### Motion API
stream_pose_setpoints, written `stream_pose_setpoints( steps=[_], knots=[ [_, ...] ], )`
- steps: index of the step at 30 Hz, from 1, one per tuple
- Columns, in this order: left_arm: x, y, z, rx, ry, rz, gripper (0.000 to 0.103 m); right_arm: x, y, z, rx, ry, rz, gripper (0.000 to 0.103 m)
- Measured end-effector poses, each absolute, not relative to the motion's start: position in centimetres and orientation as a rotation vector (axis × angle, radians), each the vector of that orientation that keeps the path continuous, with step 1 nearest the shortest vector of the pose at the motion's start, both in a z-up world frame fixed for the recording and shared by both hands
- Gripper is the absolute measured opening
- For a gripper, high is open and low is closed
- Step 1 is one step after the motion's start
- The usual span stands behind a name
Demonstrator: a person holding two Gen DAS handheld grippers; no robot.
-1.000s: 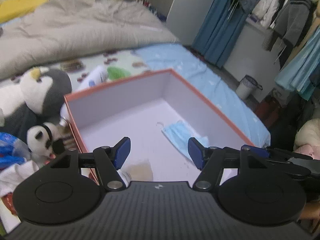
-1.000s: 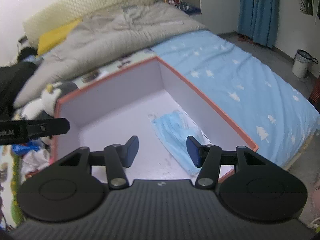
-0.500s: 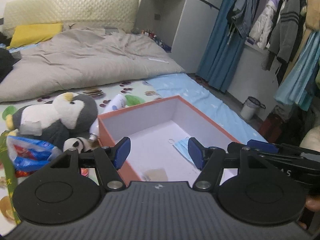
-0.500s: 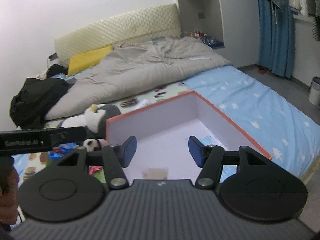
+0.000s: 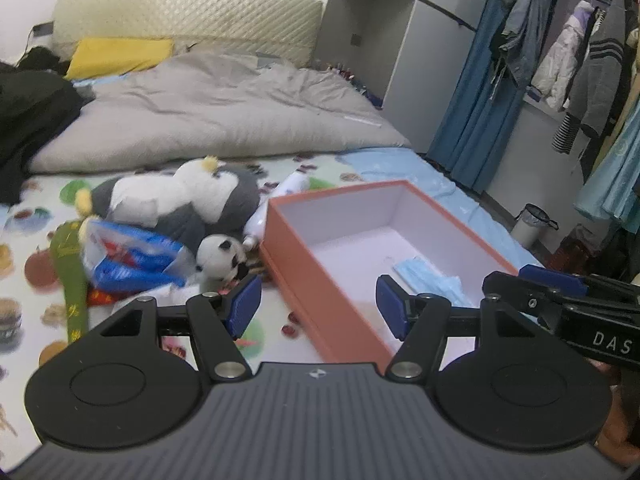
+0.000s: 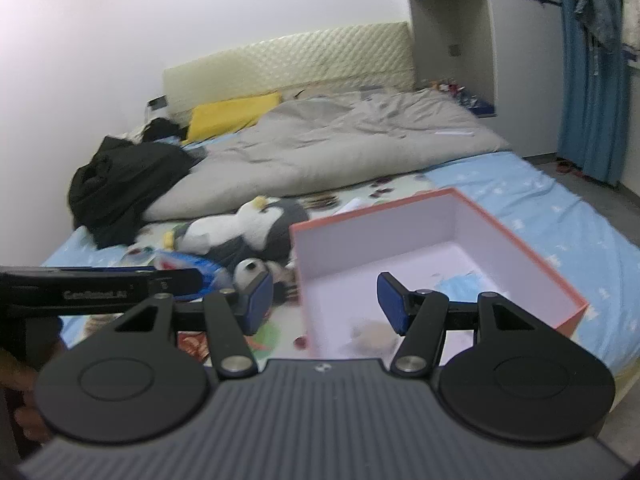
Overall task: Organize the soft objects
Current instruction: 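Withdraw both open tools from the box back toward the pile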
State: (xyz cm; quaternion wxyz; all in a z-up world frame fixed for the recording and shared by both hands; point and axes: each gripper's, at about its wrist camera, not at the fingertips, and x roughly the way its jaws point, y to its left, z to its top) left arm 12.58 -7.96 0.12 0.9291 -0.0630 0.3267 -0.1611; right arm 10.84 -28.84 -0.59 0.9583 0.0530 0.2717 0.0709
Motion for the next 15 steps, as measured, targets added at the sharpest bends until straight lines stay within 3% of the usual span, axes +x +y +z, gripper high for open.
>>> stream_pose_setpoints(
  steps=[15],
  knots=[
    [10.1, -3.4, -4.0, -0.15, 0.692, -0.255, 0.07, 8.2, -24.2, -5.1, 0.113, 0.649, 0.192, 0.06]
  ],
)
